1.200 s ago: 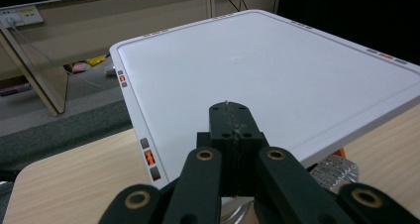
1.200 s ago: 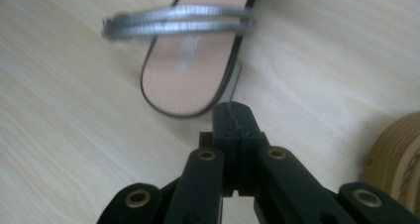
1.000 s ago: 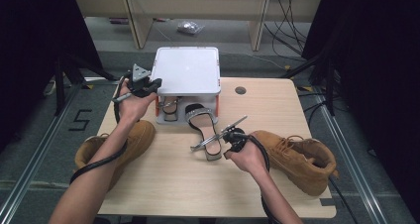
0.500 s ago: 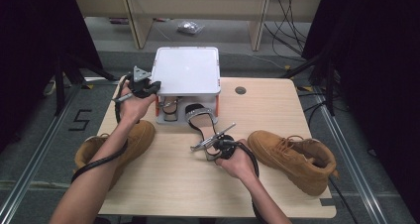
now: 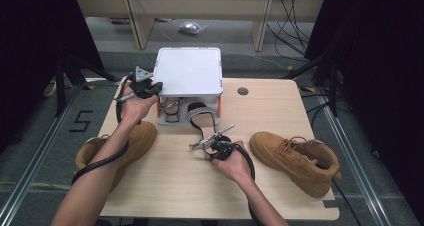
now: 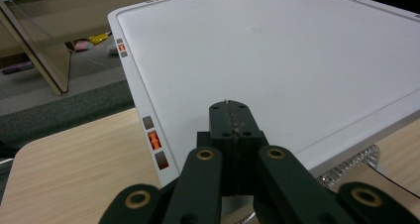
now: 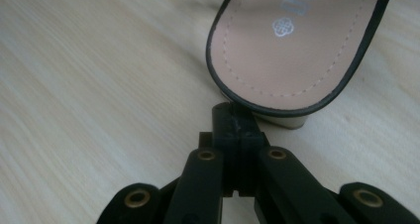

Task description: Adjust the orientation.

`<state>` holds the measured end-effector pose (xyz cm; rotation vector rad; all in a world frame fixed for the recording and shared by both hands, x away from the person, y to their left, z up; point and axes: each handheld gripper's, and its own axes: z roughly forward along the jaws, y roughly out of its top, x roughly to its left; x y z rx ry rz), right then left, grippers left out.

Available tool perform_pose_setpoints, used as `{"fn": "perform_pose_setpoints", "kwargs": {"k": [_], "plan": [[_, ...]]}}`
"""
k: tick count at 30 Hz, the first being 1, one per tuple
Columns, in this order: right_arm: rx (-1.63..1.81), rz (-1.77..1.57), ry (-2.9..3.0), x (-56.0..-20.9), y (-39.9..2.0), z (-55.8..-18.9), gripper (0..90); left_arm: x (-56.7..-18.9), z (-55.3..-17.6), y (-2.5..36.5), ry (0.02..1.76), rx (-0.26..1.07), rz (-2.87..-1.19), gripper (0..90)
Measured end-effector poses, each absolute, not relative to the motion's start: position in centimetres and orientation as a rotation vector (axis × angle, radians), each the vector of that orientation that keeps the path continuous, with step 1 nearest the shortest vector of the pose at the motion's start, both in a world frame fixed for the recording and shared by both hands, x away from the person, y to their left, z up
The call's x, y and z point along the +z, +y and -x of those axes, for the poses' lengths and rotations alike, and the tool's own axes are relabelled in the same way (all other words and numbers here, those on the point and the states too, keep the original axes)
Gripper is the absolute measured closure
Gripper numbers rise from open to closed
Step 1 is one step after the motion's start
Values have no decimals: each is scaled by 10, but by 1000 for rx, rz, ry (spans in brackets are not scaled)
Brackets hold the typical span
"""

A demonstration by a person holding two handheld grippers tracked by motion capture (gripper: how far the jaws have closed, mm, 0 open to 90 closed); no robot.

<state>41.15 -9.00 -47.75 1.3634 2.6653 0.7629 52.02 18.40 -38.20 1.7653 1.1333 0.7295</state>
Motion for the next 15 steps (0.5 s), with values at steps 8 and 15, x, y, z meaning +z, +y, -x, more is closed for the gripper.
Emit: {"fn": "perform_pose_setpoints", "kwargs": {"k": [8, 15], "plan": [[829, -1412, 2620, -475, -77, -420, 900, -382, -520, 185, 1141, 718, -1757, 900], [873, -1396, 2582, -473, -70, -429, 900, -381, -521, 185, 1146, 714, -1768, 900]]}}
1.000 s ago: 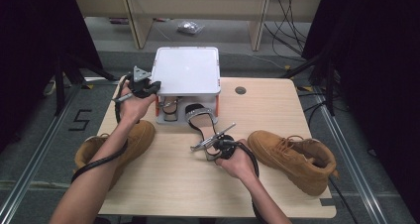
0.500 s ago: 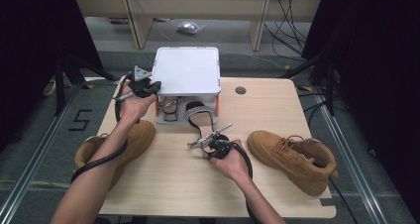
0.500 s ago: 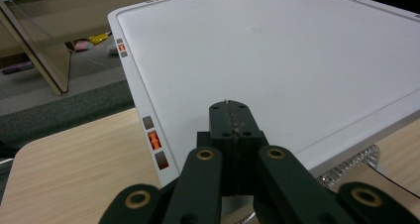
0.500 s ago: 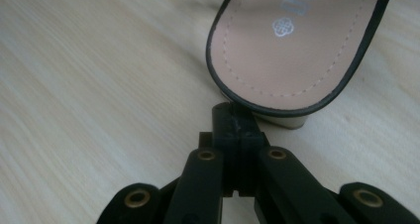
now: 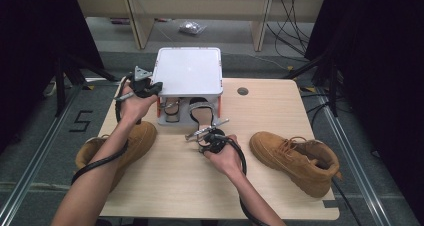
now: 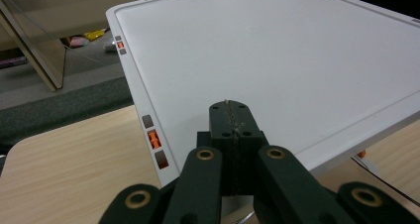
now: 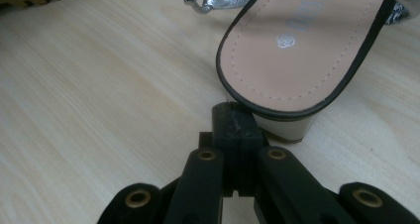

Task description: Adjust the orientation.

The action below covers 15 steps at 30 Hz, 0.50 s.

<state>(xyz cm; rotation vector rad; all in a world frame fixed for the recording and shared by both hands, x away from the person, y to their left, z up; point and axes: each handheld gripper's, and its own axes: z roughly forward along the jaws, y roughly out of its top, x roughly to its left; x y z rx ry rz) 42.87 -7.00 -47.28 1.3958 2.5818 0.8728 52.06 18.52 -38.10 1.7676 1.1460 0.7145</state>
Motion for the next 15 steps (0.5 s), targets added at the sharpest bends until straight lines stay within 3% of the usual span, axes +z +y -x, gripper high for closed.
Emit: {"fn": "perform_pose_setpoints", "kwargs": {"k": [15], "plan": [[843, -1352, 2518, -457, -56, -455, 900, -381, -522, 185, 1144, 704, -1763, 900]]}}
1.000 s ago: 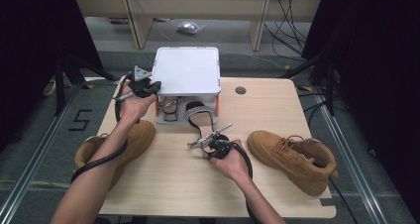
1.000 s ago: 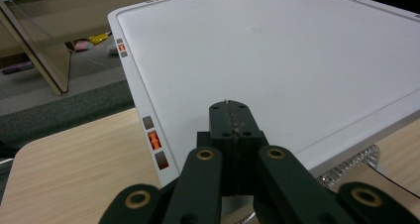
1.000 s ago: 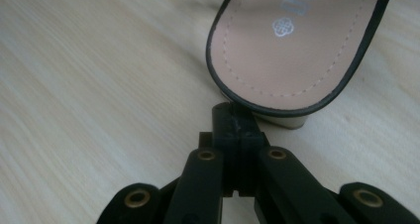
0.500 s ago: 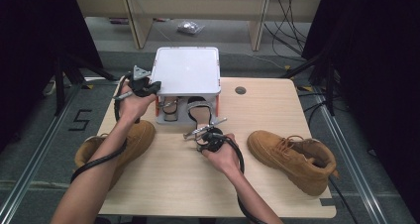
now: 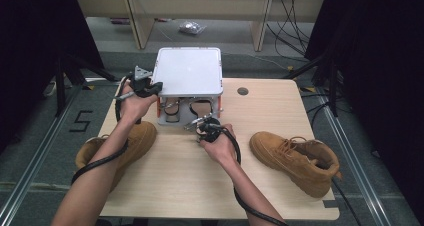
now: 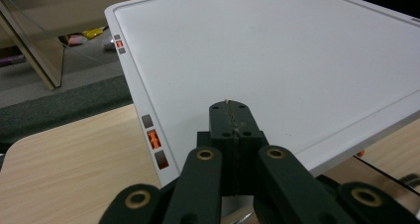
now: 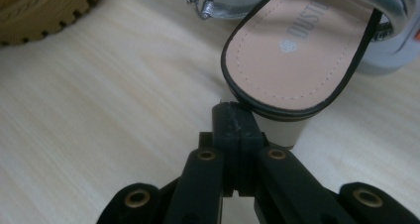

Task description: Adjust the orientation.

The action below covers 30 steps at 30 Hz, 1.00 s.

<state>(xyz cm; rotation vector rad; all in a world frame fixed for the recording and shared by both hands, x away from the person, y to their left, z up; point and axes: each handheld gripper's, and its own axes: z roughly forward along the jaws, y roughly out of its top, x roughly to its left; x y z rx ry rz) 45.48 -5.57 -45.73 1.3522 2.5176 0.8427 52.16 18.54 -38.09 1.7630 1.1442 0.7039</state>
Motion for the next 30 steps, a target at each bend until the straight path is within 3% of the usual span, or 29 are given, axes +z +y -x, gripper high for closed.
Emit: {"fn": "perform_pose_setpoints", "kwargs": {"k": [30], "plan": [[864, -1355, 2327, -459, -46, -493, 900, -380, -522, 186, 1143, 702, -1776, 900]]}}
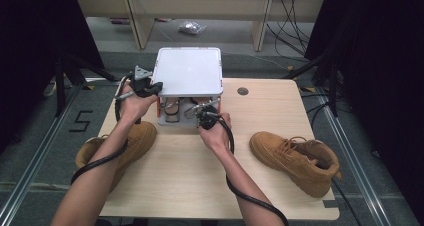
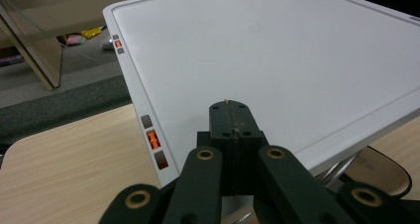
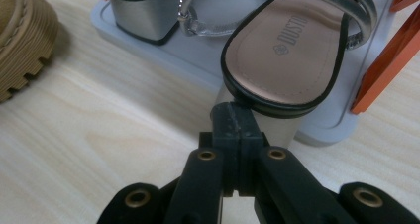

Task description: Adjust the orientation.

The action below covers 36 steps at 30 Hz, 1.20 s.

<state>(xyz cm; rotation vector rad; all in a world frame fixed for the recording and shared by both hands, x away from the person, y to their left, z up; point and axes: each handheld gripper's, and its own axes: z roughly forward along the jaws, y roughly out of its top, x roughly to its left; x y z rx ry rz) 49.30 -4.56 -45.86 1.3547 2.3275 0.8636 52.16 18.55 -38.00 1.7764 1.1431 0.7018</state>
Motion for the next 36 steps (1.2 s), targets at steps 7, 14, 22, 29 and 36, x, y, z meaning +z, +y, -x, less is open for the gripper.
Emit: {"fn": "perform_pose_setpoints", "kwargs": {"k": [7, 14, 22, 29, 36], "plan": [[857, -1331, 2300, -462, -43, -497, 900, -380, -521, 184, 1131, 719, -1794, 900], [852, -1328, 2287, -465, -40, -500, 900, -379, -521, 185, 1132, 715, -1794, 900], [850, -1322, 2277, -469, -39, -504, 900, -379, -522, 184, 1131, 715, -1798, 900], [846, -1297, 2265, -476, -39, -508, 900, -379, -522, 184, 1130, 715, -1798, 900], [859, -1302, 2252, -478, -38, -511, 900, -379, -522, 184, 1131, 714, -1799, 900]]}}
